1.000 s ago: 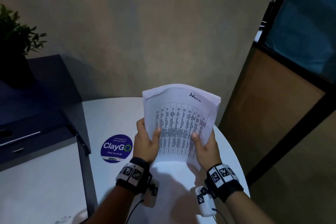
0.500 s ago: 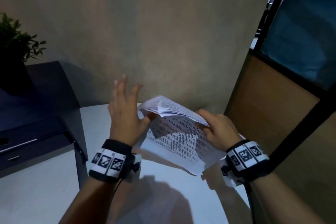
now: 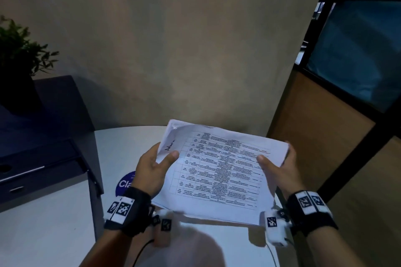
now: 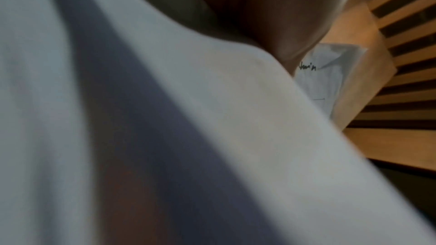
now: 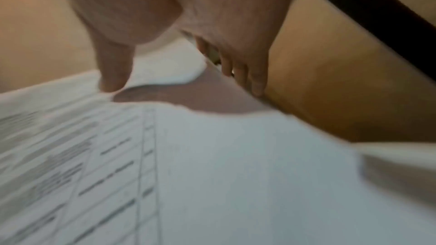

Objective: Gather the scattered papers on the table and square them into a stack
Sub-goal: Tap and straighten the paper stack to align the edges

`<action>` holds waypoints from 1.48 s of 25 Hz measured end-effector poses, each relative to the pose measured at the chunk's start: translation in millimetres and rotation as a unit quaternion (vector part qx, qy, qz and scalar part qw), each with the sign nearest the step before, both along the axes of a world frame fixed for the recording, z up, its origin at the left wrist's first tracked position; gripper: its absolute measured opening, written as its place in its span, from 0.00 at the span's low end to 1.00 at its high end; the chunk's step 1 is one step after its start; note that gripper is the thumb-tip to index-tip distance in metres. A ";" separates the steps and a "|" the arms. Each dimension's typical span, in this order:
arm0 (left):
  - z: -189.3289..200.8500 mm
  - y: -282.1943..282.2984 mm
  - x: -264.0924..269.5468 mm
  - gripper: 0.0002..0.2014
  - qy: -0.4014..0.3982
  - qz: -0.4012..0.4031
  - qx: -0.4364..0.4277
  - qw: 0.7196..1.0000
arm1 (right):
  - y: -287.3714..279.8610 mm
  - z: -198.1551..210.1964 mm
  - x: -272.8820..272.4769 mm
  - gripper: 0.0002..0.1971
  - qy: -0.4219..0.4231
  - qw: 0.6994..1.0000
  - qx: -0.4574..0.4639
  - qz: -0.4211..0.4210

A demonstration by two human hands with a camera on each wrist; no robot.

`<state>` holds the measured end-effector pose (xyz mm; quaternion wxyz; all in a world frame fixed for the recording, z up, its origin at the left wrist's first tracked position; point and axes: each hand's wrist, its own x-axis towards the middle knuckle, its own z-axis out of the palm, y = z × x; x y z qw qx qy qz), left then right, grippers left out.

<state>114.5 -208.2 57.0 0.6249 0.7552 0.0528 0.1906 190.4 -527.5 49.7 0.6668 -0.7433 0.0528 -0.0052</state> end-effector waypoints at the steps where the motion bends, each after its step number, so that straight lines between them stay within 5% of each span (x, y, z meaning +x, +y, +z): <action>1: 0.2 2.2 -1.0 0.10 0.004 -0.001 -0.016 1.000 | -1.3 -8.0 -2.4 0.42 0.043 0.992 0.108 0.041; 5: -7.8 11.5 -4.2 0.12 0.033 0.027 -0.049 0.998 | -8.4 -11.8 -10.1 0.24 0.074 0.959 0.213 0.170; 10: -8.7 -1.6 -13.1 0.12 0.016 -0.004 -0.045 0.999 | 7.4 -13.7 -8.2 0.17 -0.056 0.993 0.099 0.036; 17: -53.7 -22.0 -12.5 0.13 0.055 0.041 0.007 0.998 | 23.5 -97.7 -25.2 0.29 0.012 0.998 -0.024 -0.049; 22: -39.3 -25.0 -4.4 0.13 0.014 0.060 -0.004 0.998 | 19.1 -72.7 -21.4 0.22 -0.012 0.998 0.005 -0.058; 28: -53.9 -3.5 -9.6 0.33 0.045 0.042 0.024 0.998 | 16.6 -74.4 -41.5 0.33 -0.025 0.998 -0.036 -0.046; 34: -36.8 -7.7 -7.3 0.26 -0.080 0.024 -0.067 0.994 | 23.6 -55.6 -44.3 0.31 -0.130 0.989 -0.004 -0.072; 37: -22.9 -13.6 1.4 0.13 -0.087 0.100 -0.058 0.989 | 28.9 -37.5 -40.4 0.24 -0.147 0.983 0.030 -0.104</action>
